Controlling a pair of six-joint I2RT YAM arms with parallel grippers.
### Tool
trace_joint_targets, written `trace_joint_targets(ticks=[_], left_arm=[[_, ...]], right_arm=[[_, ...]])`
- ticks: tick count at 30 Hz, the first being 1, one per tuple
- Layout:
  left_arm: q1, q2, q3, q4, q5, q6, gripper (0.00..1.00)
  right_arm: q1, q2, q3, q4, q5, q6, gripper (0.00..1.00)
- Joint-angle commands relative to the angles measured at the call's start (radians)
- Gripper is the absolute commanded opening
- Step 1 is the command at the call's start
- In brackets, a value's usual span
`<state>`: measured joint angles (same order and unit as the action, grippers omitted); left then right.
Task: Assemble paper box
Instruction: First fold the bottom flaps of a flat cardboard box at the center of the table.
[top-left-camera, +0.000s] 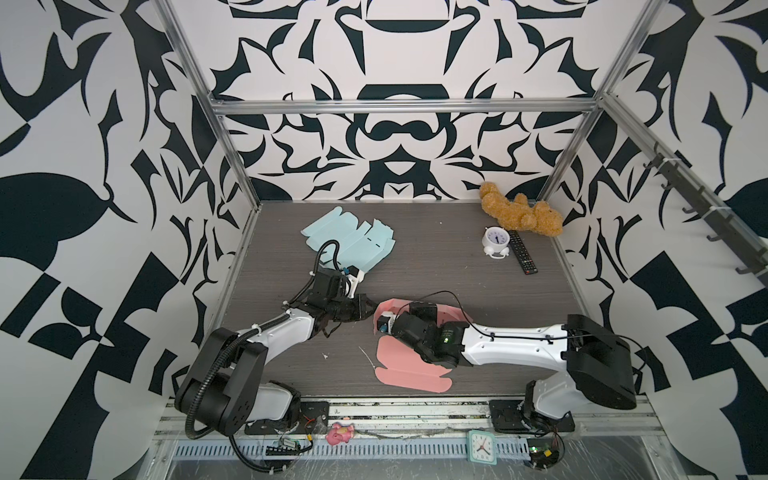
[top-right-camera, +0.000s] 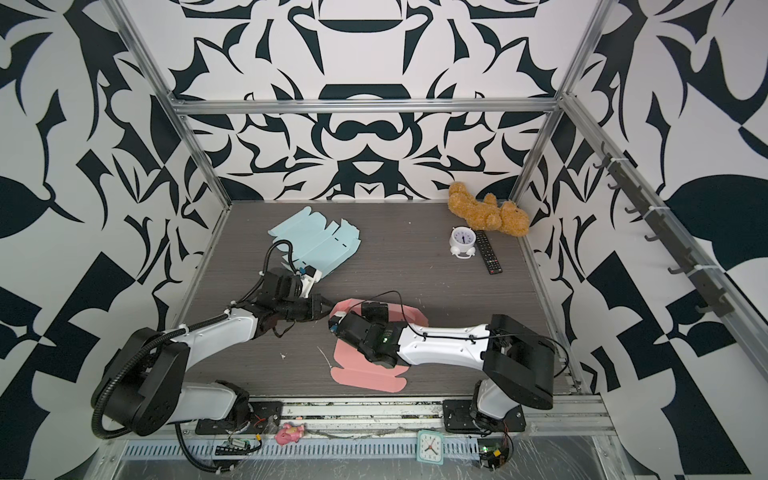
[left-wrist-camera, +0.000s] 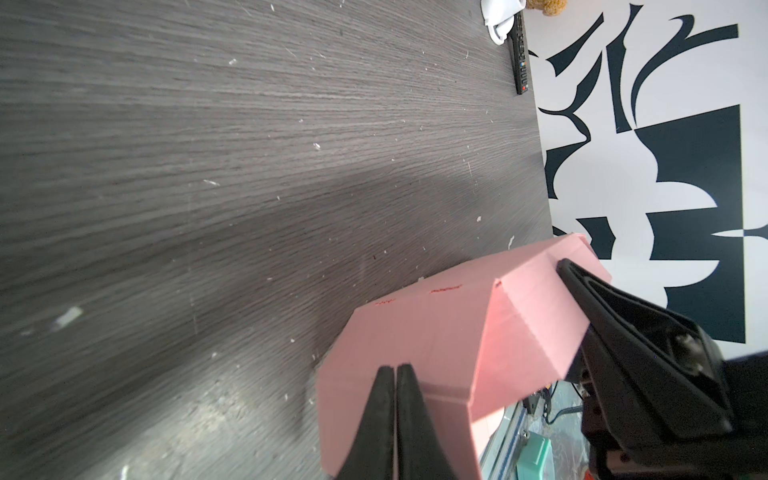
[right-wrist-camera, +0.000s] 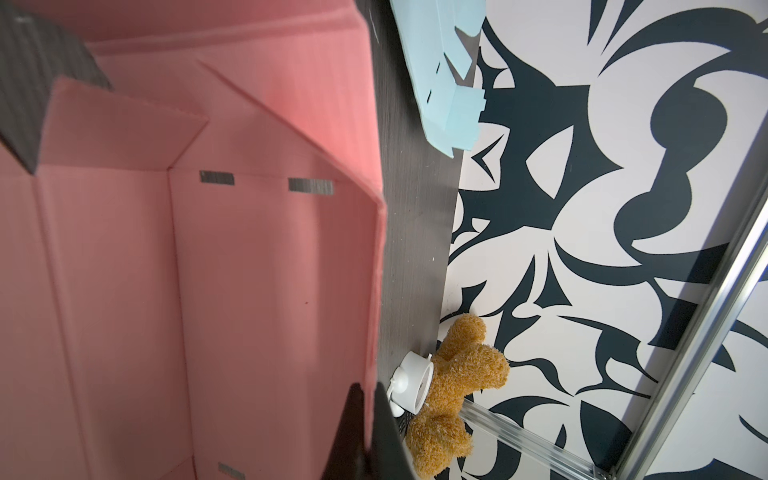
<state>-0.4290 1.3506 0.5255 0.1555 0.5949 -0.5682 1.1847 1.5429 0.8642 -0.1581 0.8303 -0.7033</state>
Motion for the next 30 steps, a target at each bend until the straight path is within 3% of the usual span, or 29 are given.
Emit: trace_joint_targets(ticks=[1,11,25,30], left_arm=[[-0.006,-0.036,-0.033,0.041,0.03,-0.014,0.09],[-0.028,-0.068,-0.144,0.111,0.01,-0.031,0.13],[-0.091,-0.062,-0.172,0.199,-0.022,-0.052,0.14],[-0.103,-0.046,-0.18,0.208,-0.046,-0.036,0.2]], right_arm=[[0.006,-0.027,-0.008,0.004,0.022,-0.013,0.0],[0.017,-0.041,-0.036,0.031,0.011,-0.028,0.0],[0.047,-0.024,-0.066,0.087,0.064,-0.088,0.0],[0.052,-0.011,-0.08,0.115,0.085,-0.113,0.0]])
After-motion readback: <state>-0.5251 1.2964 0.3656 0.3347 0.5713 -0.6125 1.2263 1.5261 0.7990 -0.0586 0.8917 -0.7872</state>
